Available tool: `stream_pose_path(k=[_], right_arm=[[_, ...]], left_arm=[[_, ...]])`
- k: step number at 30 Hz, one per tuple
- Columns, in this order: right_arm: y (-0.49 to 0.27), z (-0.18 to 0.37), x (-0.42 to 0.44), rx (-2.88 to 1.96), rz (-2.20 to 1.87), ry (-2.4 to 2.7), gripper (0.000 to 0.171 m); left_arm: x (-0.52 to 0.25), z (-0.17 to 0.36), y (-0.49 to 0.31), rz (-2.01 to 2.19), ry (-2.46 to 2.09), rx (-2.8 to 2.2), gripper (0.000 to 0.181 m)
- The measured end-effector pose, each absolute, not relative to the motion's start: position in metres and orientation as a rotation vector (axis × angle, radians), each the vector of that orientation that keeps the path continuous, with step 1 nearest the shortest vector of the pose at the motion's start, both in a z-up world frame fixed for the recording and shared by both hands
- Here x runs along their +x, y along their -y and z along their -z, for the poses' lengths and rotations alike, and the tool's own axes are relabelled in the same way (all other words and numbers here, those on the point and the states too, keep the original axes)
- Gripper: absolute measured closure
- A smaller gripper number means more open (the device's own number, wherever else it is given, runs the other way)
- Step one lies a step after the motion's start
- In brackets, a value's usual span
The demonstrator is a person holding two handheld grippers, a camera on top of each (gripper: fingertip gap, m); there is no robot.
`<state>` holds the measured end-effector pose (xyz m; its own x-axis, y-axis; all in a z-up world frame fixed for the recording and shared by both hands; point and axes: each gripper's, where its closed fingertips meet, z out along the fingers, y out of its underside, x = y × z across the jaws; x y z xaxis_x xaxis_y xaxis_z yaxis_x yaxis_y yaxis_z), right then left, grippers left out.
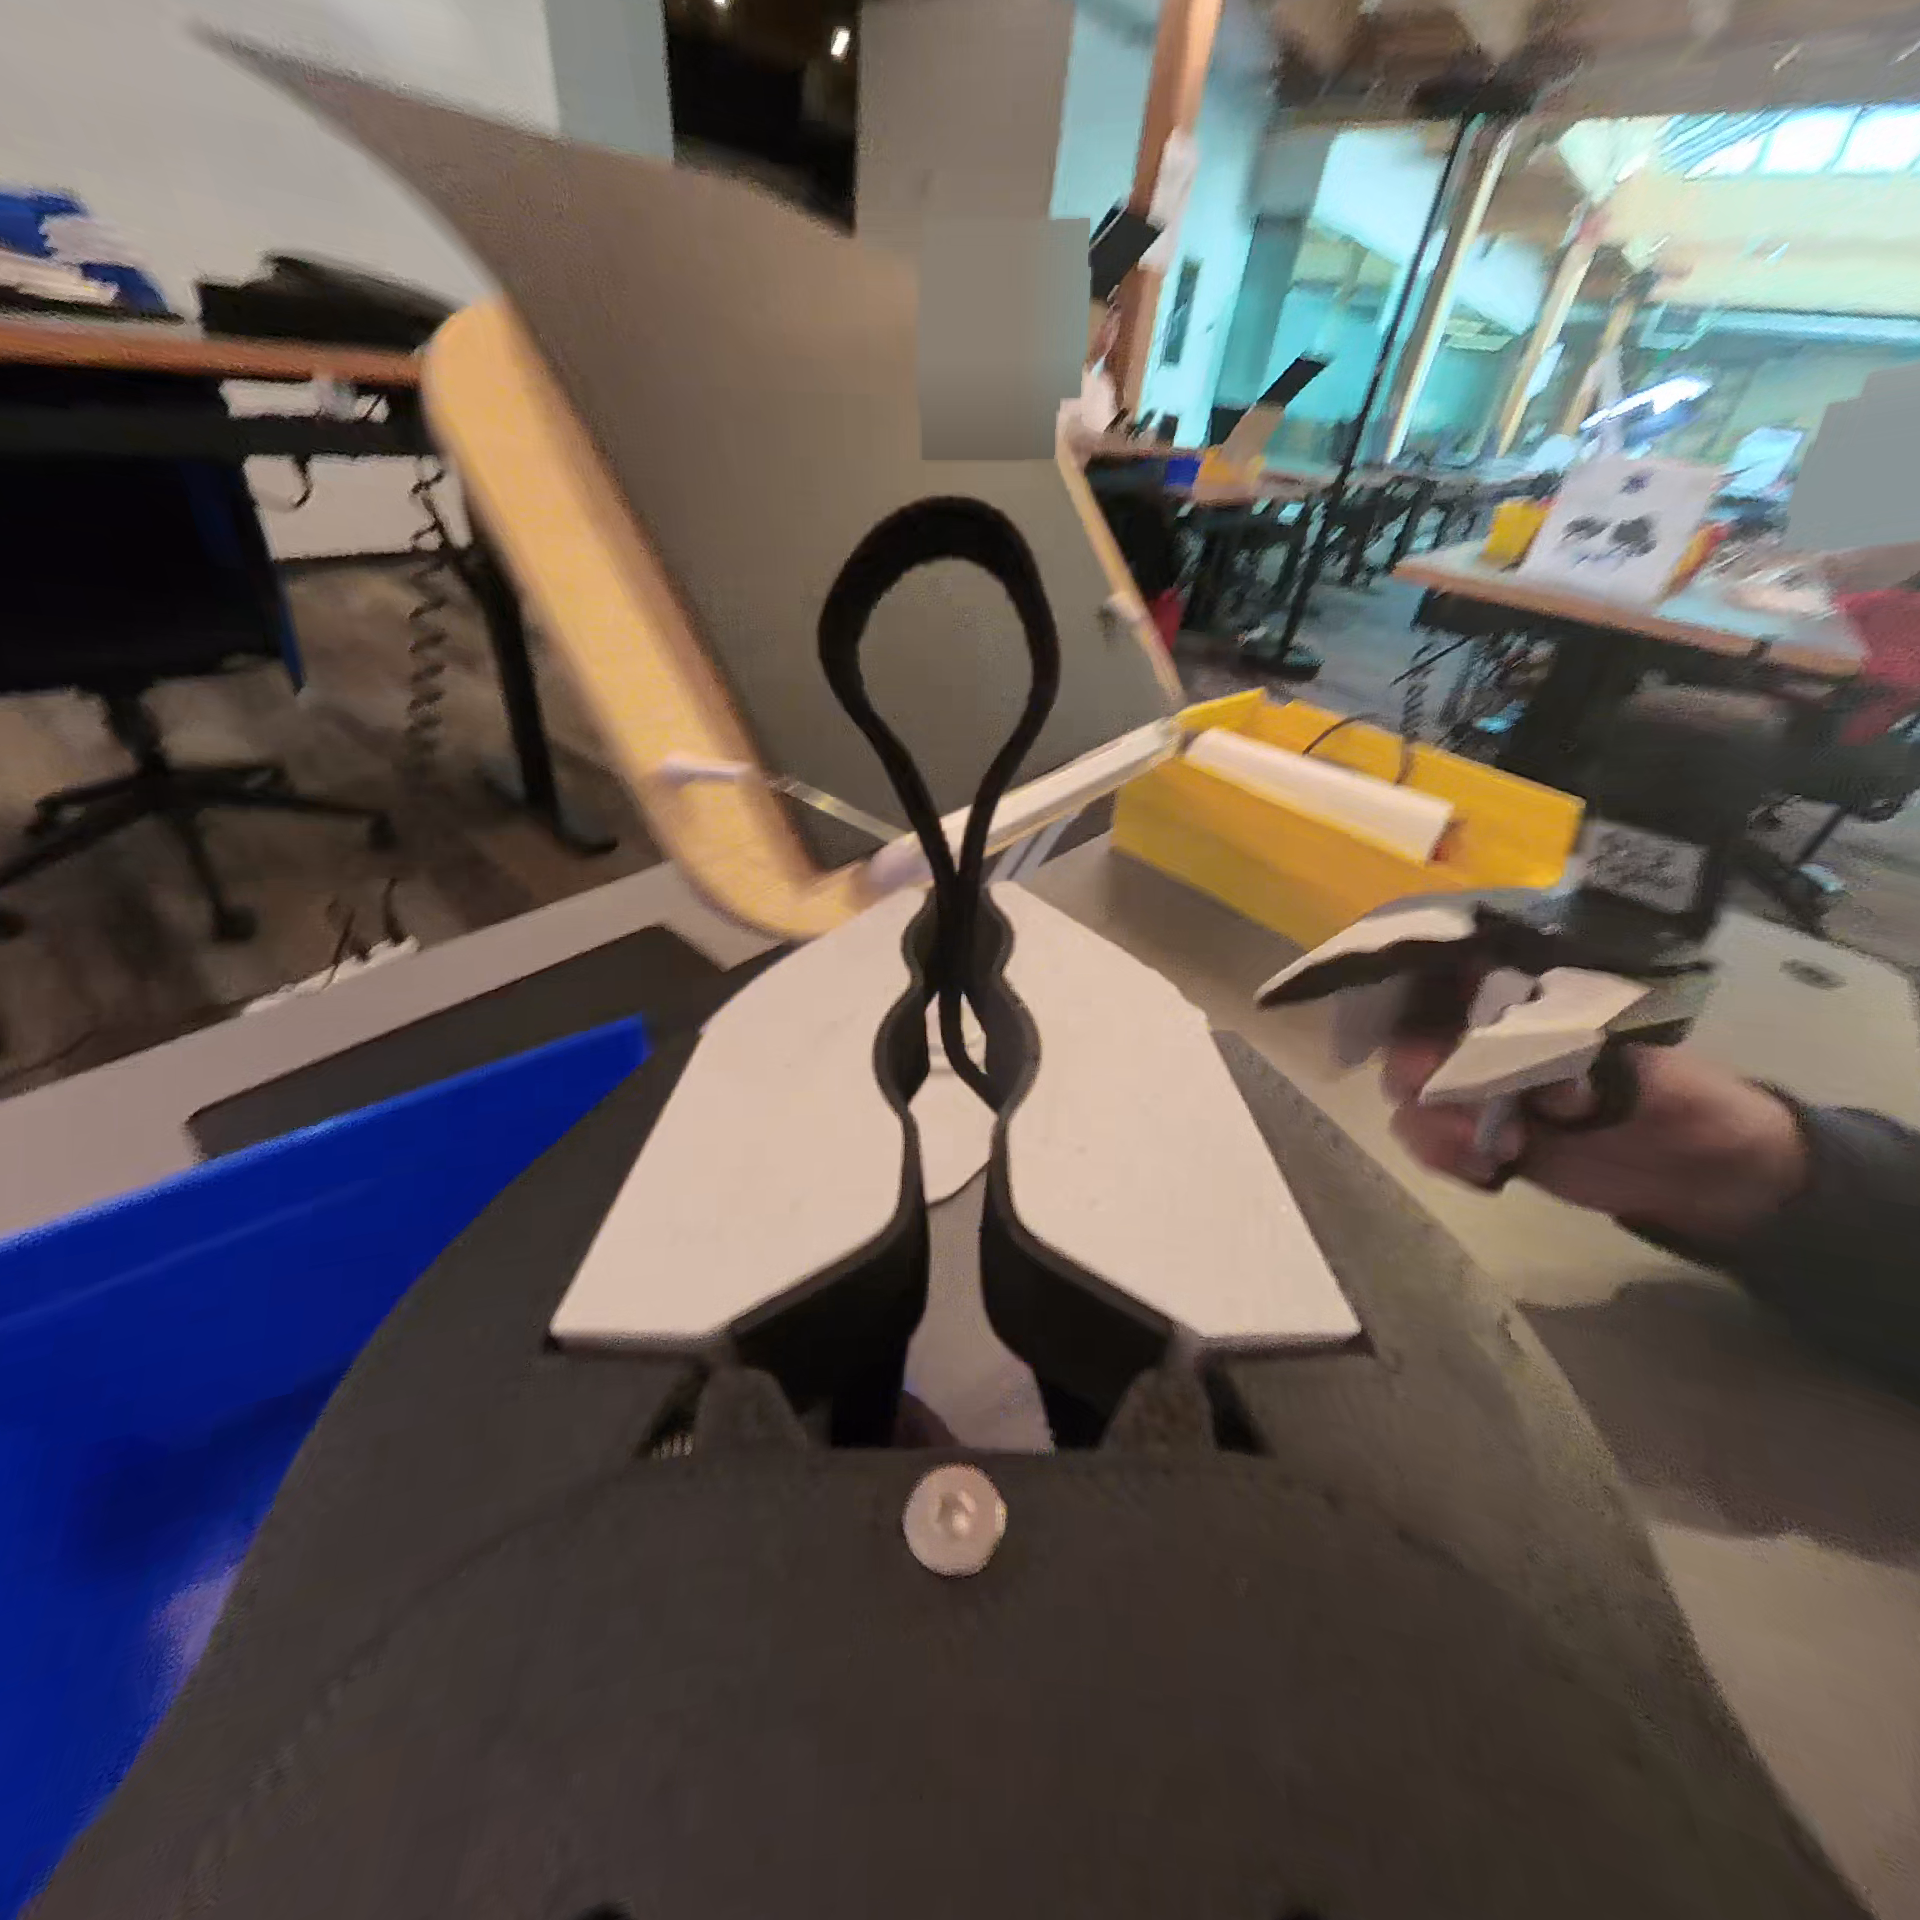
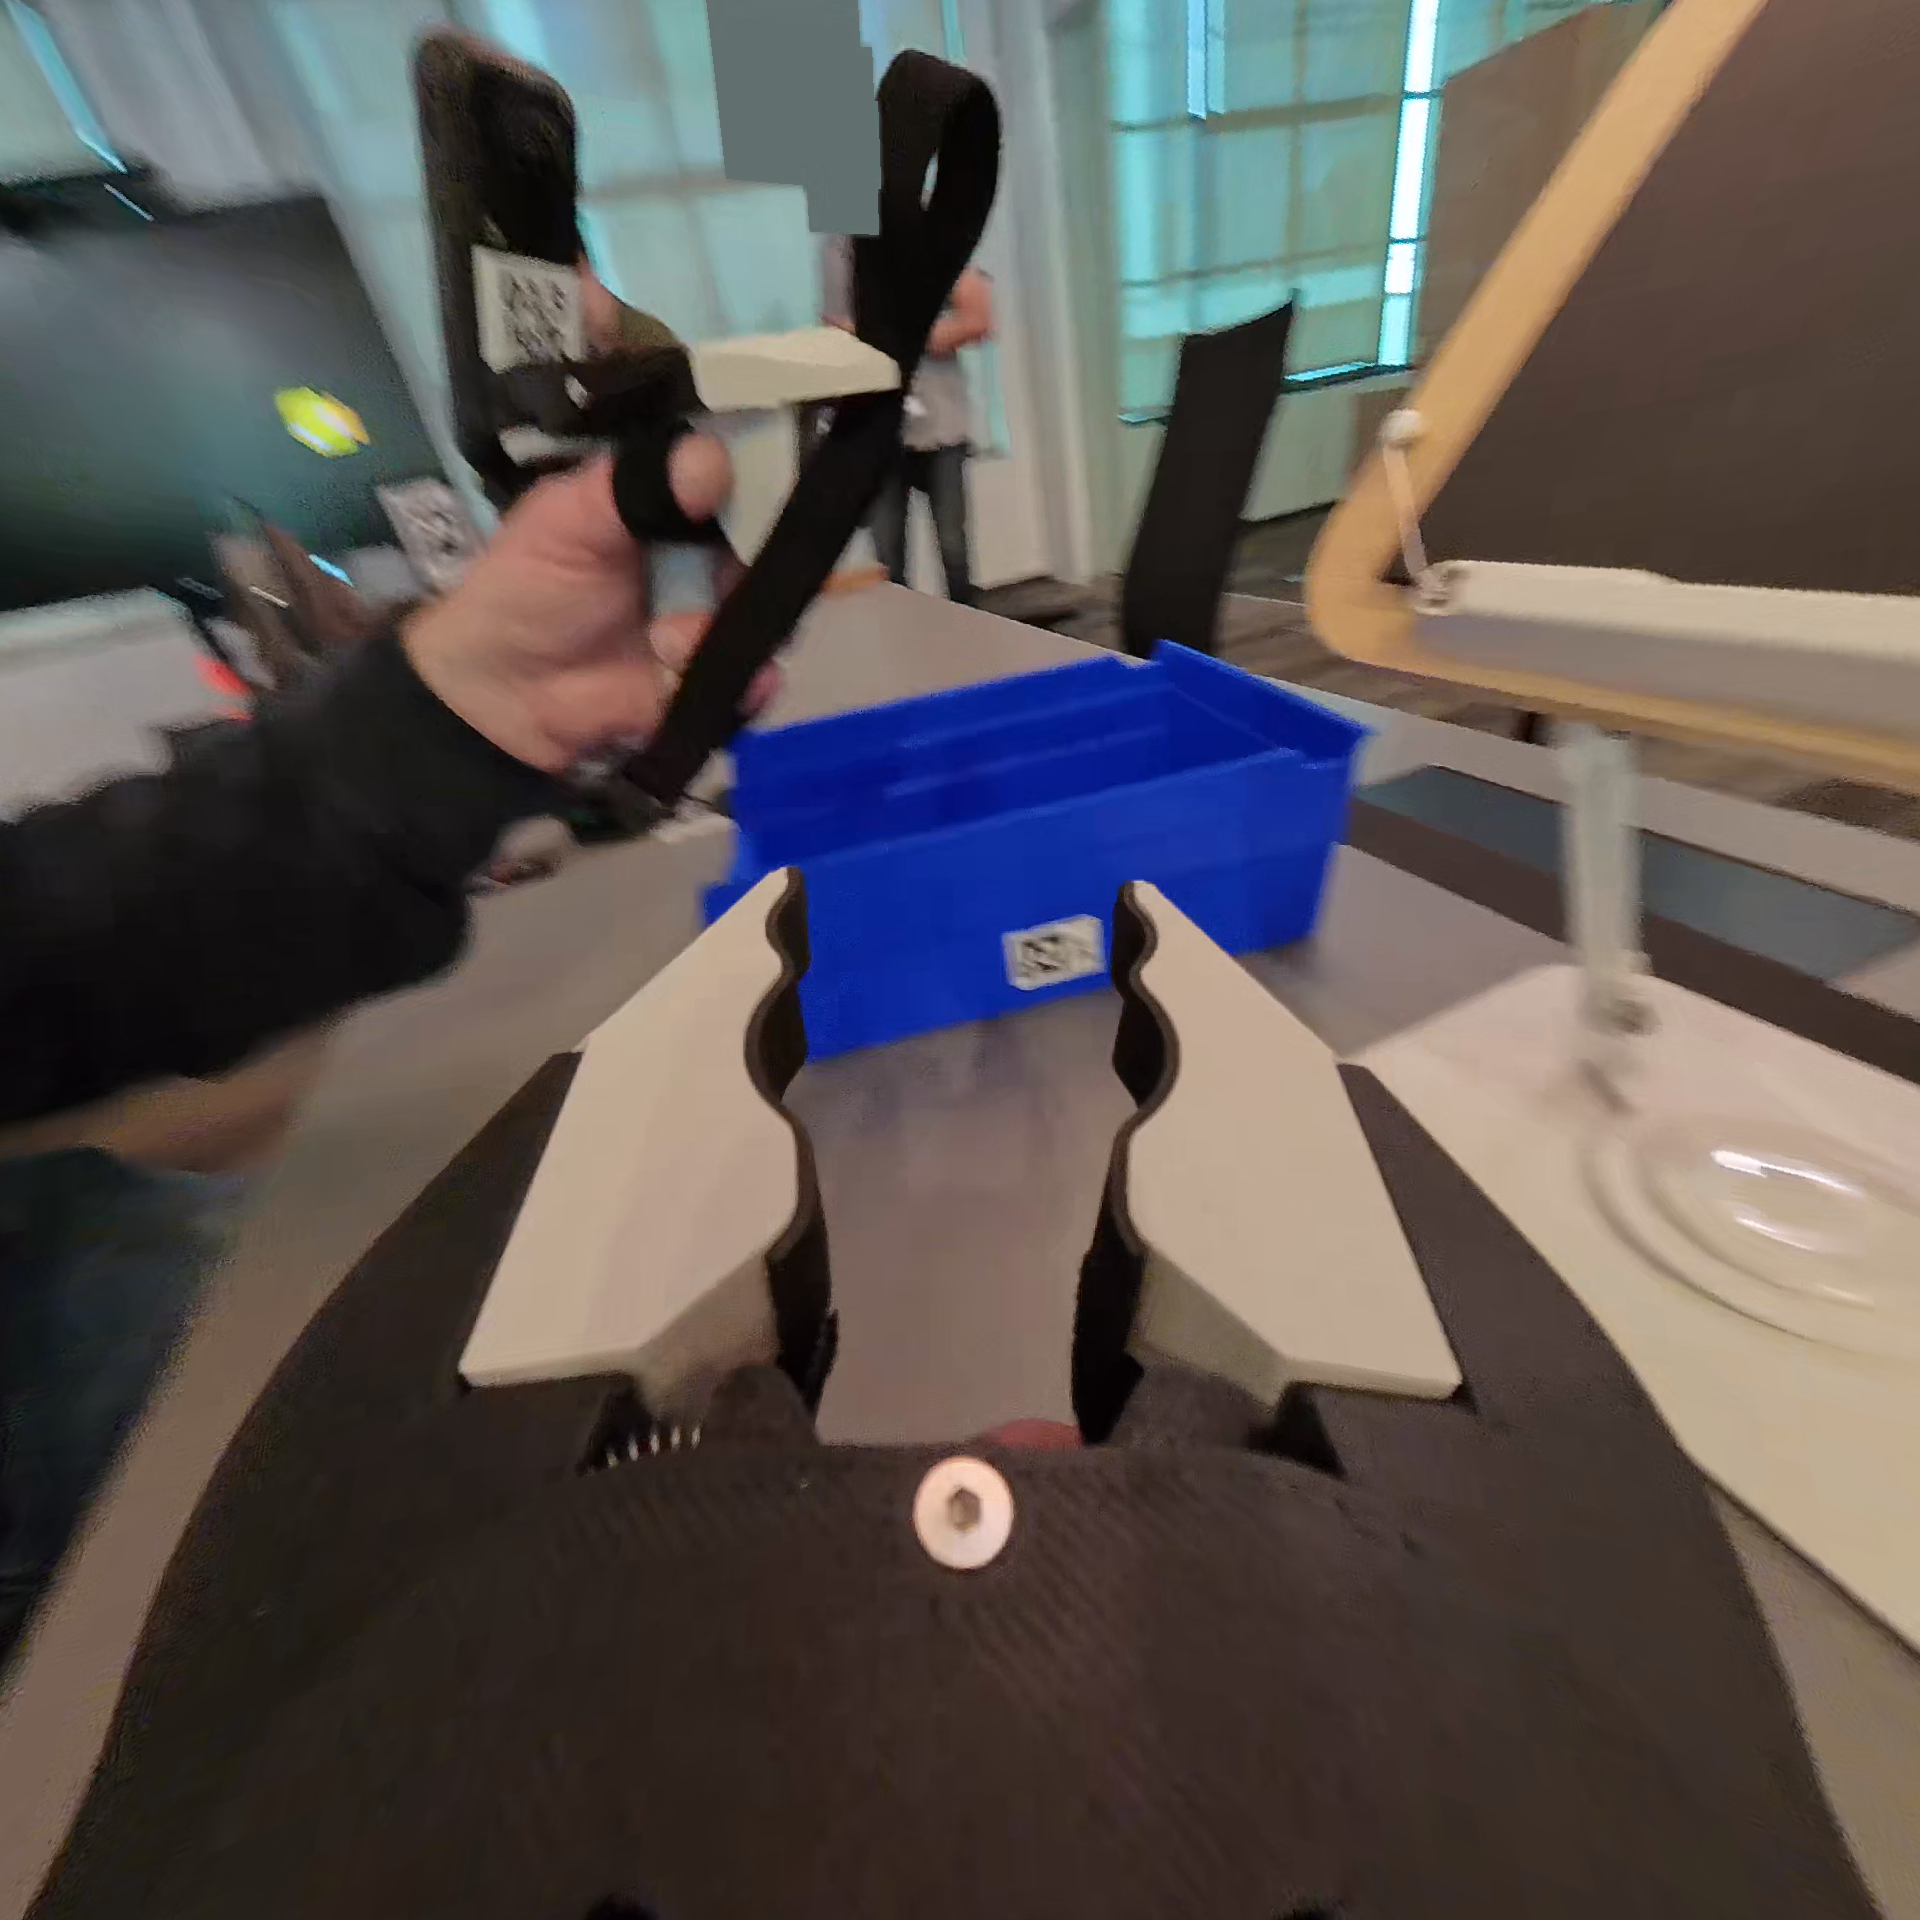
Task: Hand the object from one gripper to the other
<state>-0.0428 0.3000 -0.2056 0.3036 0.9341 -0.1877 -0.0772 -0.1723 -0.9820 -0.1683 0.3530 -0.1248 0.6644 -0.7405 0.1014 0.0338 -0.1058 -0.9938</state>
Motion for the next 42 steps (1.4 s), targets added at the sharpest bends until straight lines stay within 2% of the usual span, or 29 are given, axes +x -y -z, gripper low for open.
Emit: stream_pose_path(k=[4,8,9,10,11,18,23,32,42], right_arm=[[-0.270,0.198,-0.068,-1.405,-1.502,0.859,0.115],[-0.244,0.218,-0.082,-1.422,-1.636,0.953,0.123],[-0.240,0.217,-0.081,-1.399,-1.682,0.946,0.135],[-0.236,0.214,-0.079,-1.368,-1.717,0.934,0.156],[-0.235,0.213,-0.076,-1.353,-1.728,0.931,0.170],[-0.218,0.181,-0.053,-1.168,-1.748,1.003,0.171],[-0.222,0.168,-0.039,-1.093,-1.834,0.936,0.171],[-0.226,0.156,-0.025,-0.975,-1.891,0.862,0.171],[-0.189,0.147,-0.013,-0.745,-2.031,1.028,0.171]], left_arm=[[-0.117,0.118,-0.332,0.706,-0.637,-1.444,0.176],[-0.077,0.124,-0.320,0.664,-0.705,-1.370,0.176],[-0.069,0.126,-0.317,0.686,-0.717,-1.363,0.176],[-0.064,0.128,-0.317,0.693,-0.714,-1.359,0.176],[-0.061,0.129,-0.317,0.697,-0.709,-1.355,0.176],[-0.061,0.139,-0.321,0.778,-0.676,-1.395,0.174],[-0.064,0.145,-0.314,0.920,-0.646,-1.417,0.156],[-0.058,0.151,-0.279,1.423,-0.540,-1.346,0.133],[-0.026,0.161,-0.253,1.837,-0.523,-1.238,0.137]])
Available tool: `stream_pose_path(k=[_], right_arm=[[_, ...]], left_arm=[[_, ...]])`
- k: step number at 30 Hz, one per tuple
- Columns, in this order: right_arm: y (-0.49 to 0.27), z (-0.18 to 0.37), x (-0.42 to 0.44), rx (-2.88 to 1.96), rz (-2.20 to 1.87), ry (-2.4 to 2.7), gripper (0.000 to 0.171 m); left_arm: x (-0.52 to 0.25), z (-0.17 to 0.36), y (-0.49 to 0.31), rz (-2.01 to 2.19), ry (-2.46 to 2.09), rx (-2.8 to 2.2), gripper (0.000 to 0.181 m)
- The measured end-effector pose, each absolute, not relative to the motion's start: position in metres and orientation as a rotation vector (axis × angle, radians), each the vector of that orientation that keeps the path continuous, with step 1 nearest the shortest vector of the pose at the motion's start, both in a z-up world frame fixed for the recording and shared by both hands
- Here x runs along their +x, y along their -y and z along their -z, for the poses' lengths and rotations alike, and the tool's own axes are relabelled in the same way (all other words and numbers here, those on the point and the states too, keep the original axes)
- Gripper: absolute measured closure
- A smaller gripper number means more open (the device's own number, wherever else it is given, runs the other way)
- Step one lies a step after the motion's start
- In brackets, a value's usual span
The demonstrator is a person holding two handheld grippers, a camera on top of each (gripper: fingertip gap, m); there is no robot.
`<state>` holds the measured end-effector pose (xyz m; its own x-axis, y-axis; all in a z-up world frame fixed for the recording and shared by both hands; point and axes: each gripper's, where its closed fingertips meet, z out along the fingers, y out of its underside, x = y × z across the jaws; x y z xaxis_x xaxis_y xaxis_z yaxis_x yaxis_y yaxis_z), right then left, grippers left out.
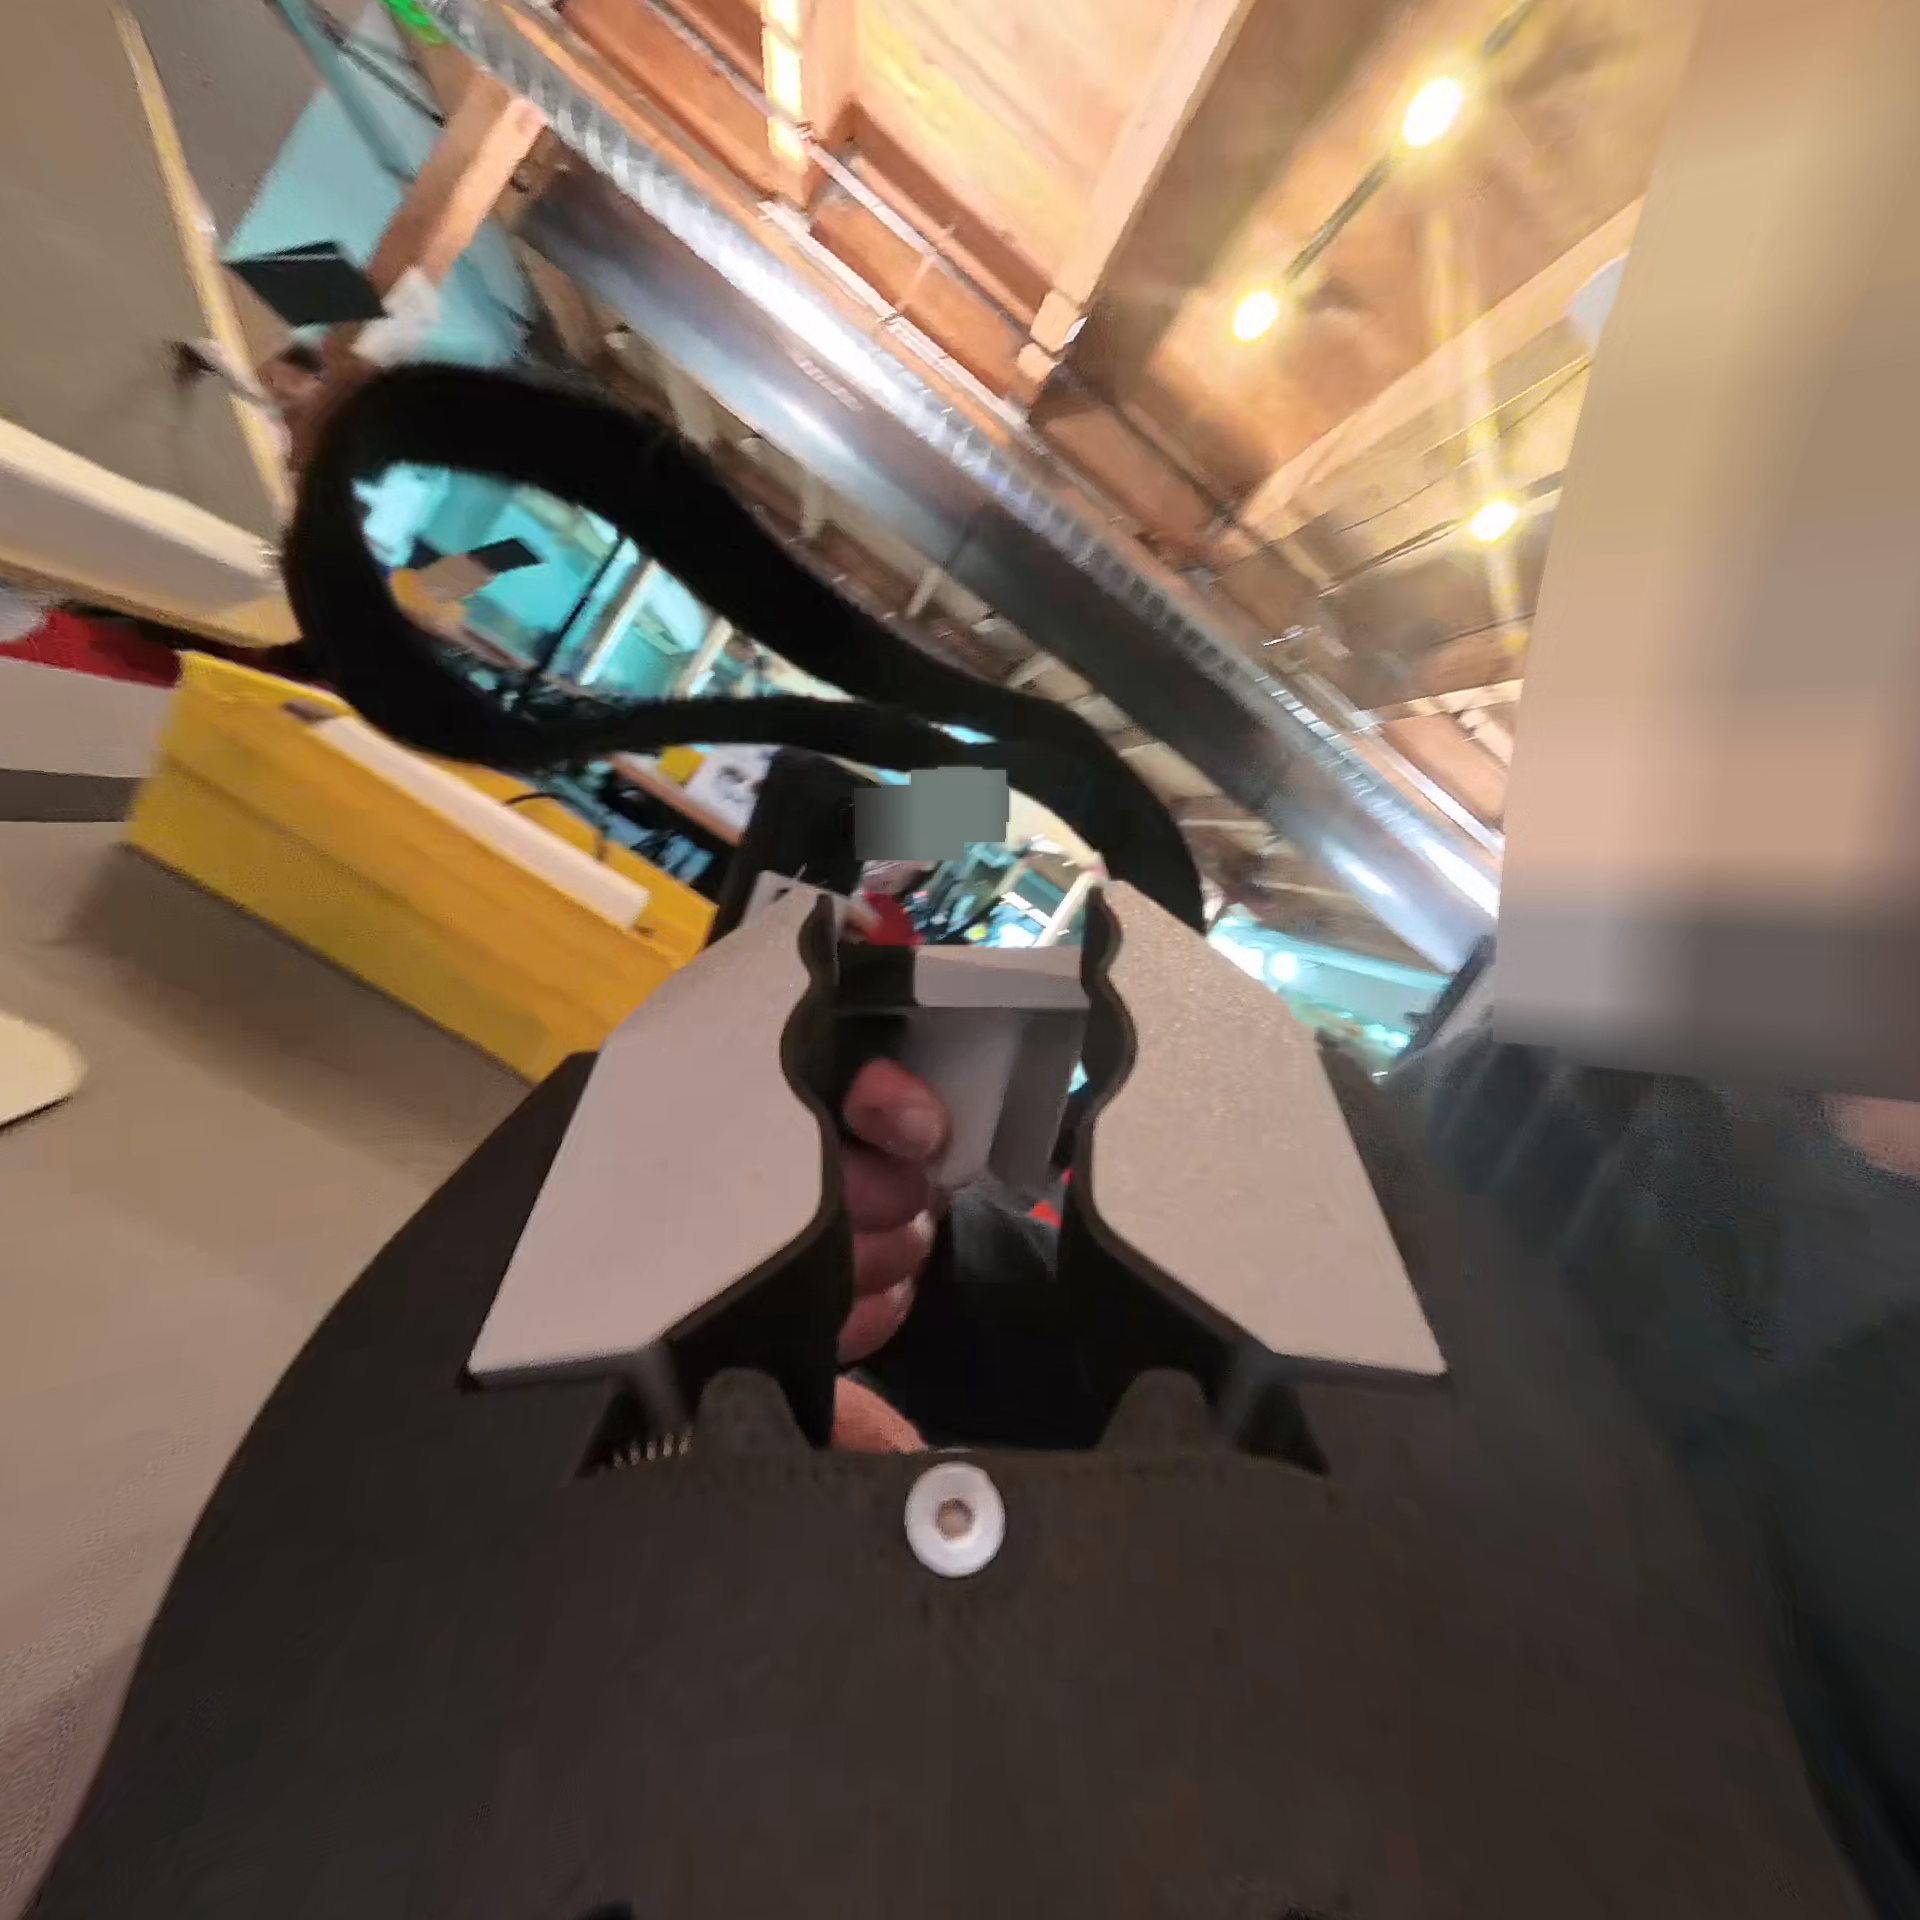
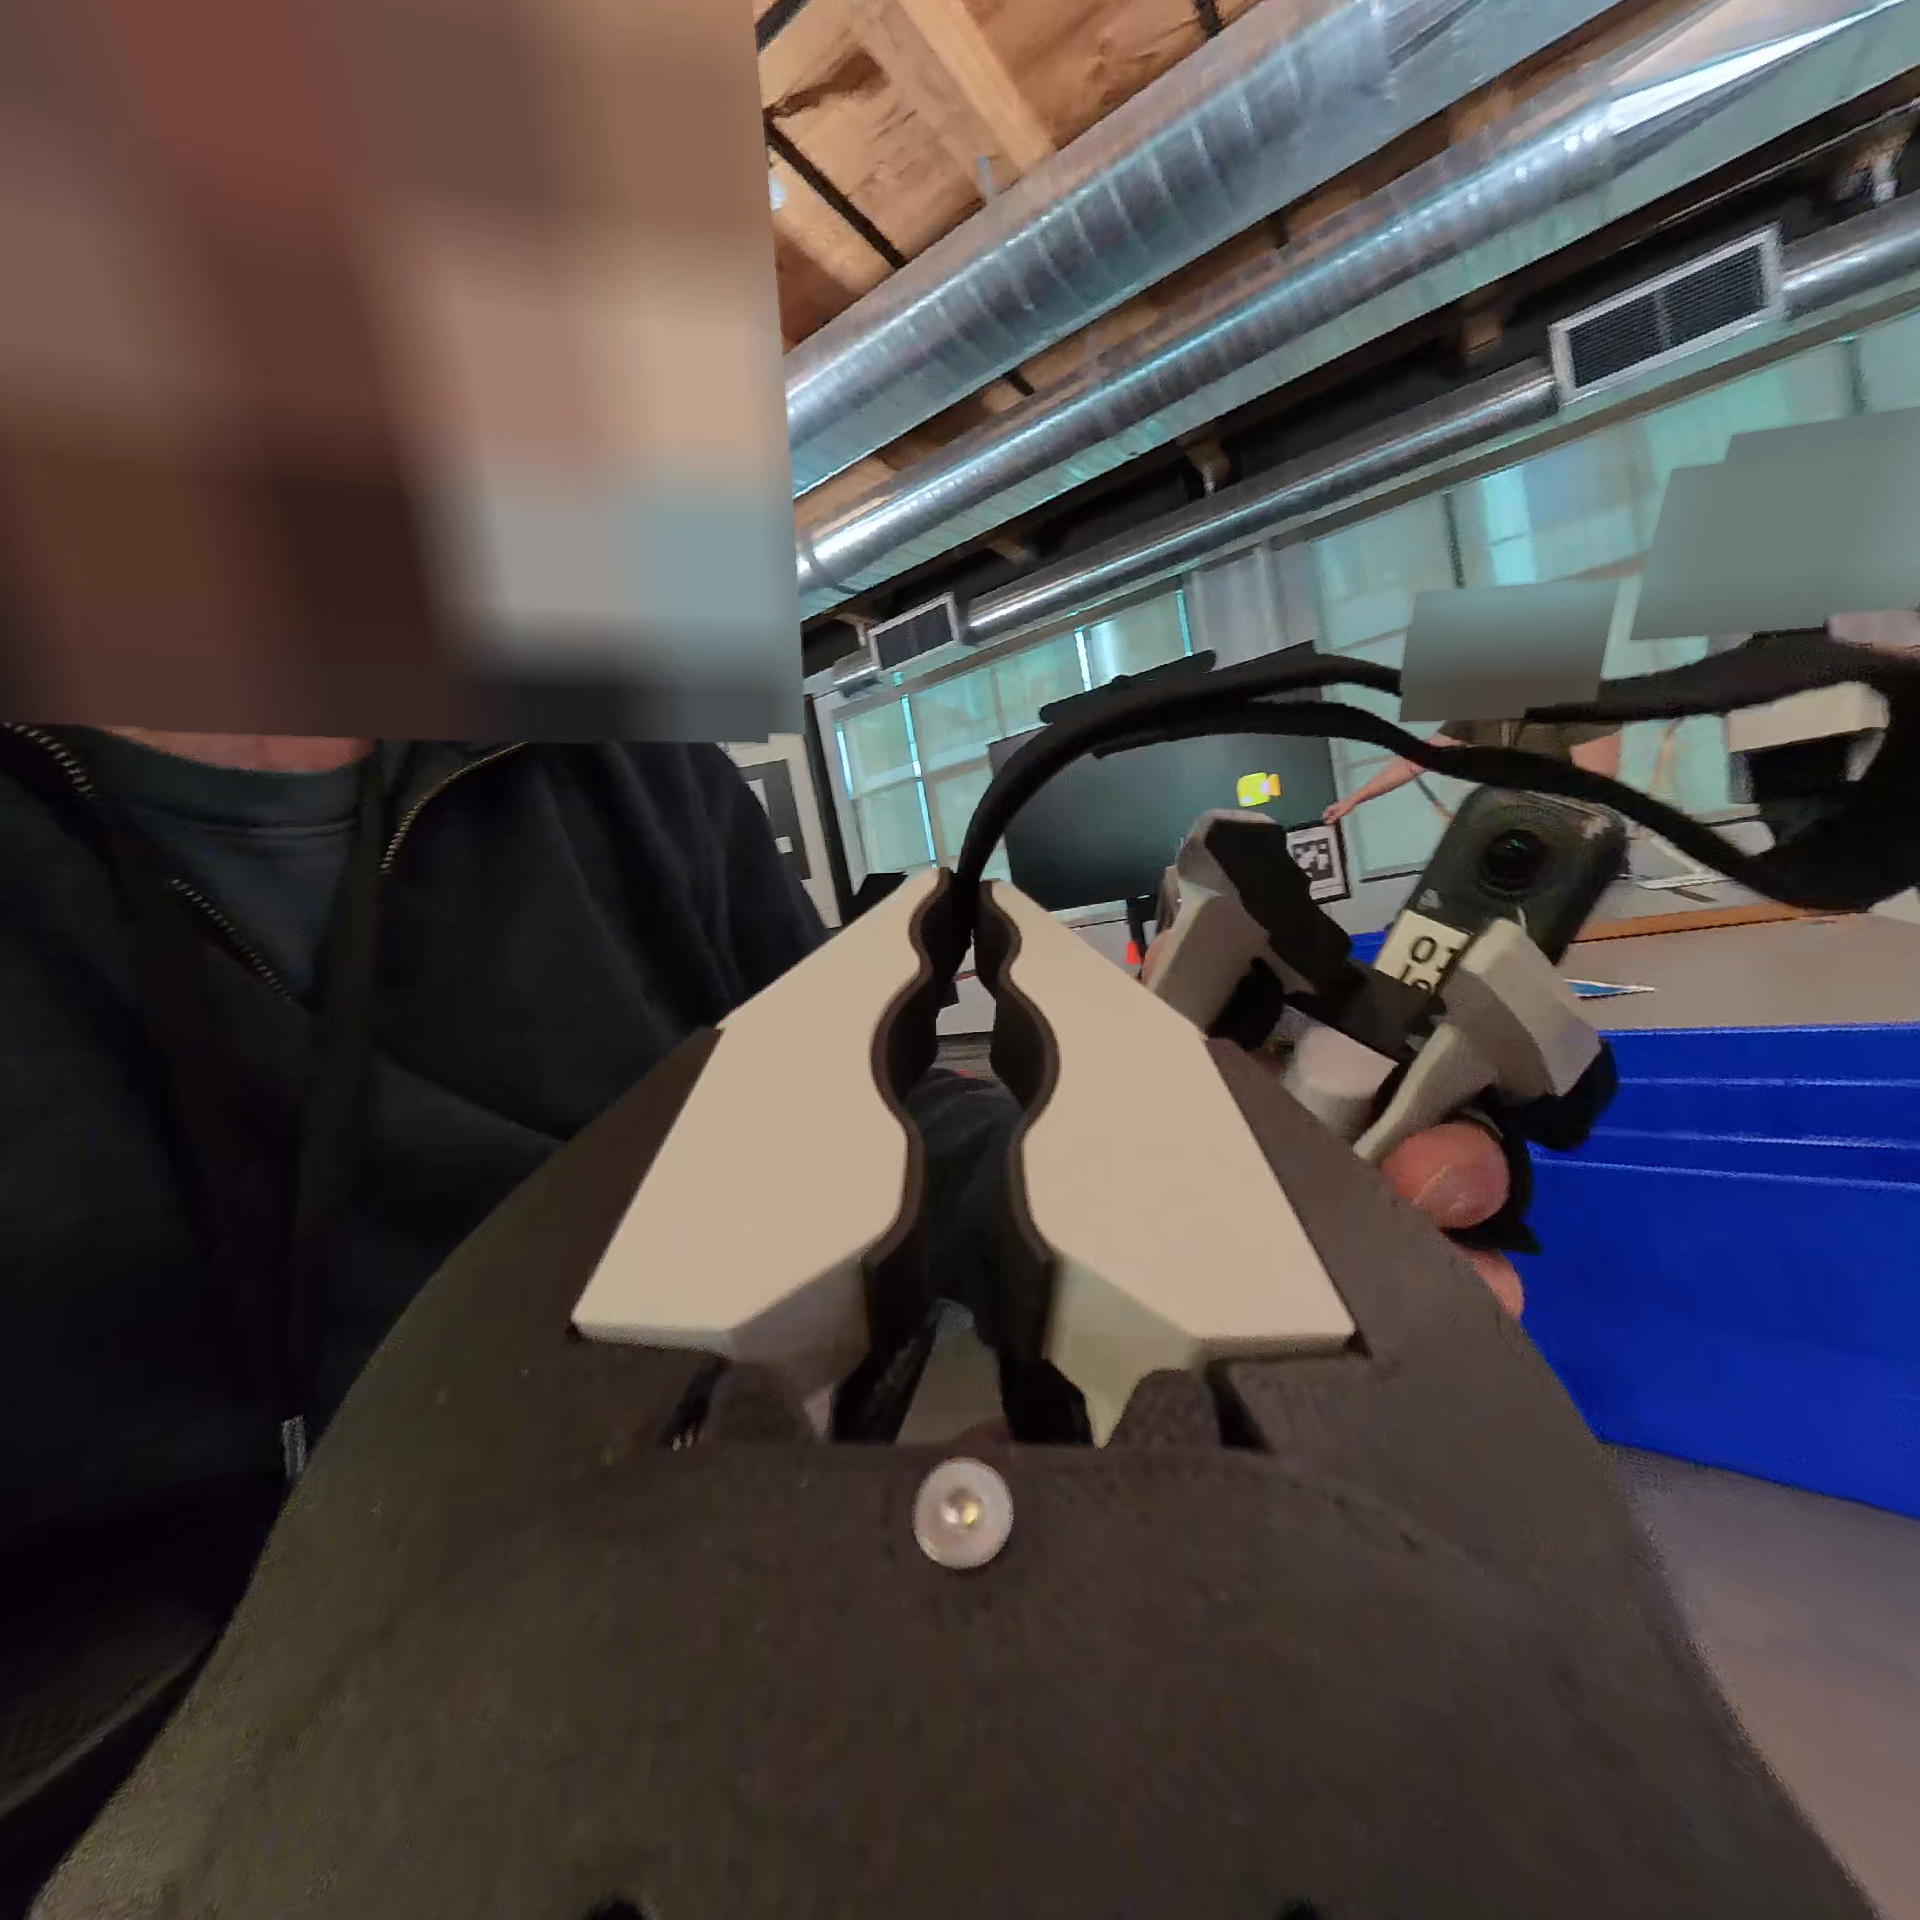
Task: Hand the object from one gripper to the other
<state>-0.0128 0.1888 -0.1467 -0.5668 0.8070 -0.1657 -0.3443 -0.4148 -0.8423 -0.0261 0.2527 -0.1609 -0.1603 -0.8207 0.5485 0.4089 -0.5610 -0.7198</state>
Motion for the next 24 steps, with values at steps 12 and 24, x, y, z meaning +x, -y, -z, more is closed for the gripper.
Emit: stream_pose_path(k=[12,24], right_arm=[[-0.179,0.166,-0.017,-0.712,-2.207,1.082,0.171],[-0.234,0.177,-0.019,-1.059,-1.835,0.993,0.134]], left_arm=[[-0.012,0.132,-0.227,1.996,-0.477,-0.903,0.155],[-0.028,0.140,-0.249,1.511,-0.630,-1.129,0.165]])
